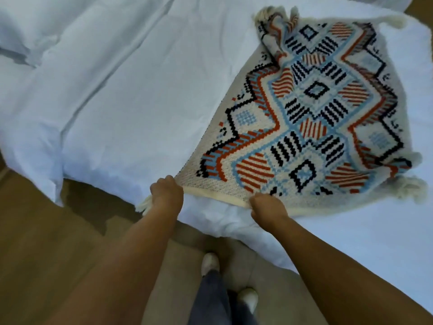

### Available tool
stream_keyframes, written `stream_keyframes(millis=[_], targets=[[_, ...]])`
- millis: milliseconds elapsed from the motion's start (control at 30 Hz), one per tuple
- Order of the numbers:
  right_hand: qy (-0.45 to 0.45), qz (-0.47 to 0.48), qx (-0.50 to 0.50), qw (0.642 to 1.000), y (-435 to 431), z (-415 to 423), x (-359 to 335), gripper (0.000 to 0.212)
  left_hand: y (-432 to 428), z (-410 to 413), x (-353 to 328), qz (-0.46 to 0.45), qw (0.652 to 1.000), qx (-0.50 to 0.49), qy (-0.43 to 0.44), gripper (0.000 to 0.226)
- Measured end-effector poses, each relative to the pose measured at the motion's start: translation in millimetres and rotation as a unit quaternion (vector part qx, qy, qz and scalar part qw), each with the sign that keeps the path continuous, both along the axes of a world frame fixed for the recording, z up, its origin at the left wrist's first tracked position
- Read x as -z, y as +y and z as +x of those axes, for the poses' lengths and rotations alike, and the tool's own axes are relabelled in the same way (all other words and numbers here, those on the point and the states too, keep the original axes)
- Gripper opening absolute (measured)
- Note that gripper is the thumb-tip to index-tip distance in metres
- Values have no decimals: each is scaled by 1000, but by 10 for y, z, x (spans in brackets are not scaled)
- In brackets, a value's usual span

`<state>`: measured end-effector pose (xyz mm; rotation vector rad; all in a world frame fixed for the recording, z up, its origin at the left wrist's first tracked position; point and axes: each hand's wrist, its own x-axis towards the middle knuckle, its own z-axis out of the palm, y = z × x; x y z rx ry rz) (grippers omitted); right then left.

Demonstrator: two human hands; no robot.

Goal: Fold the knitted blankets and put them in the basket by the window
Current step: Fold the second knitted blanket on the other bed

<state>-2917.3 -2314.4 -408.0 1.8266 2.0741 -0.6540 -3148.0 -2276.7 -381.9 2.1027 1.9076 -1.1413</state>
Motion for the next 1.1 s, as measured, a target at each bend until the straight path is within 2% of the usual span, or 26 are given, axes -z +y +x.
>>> stream_keyframes(millis=[200,300,500,600,700,800,900,1000,1100], targets=[[44,-61,73,994,-96,38,148,35,-100,142,269,-46,997,49,37,56],[59,-73,116,989,-179,220,53,38,-36,482,198,-68,993,91,32,53],[26,-33,227,973,-290,1198,-317,35,167,1694,-25,-46,972,219,-76,42],[1,-6,284,959,-390,1875,-442,35,188,2434,-123,-53,935,322,-141,39],[-24,9,311,950,-427,2475,-435,34,117,3090,-95,-68,906,378,-180,41],[-45,9,291,956,-363,3095,-261,34,-19,3751,73,-81,892,380,-229,44],[-35,23,218,975,-171,3555,37,46,-146,4226,311,-83,900,330,-274,51],[-36,42,117,992,63,3863,345,46,-218,4546,543,-76,924,275,-255,72],[-51,35,61,996,256,4080,588,44,-194,4707,785,-78,945,218,-232,74]])
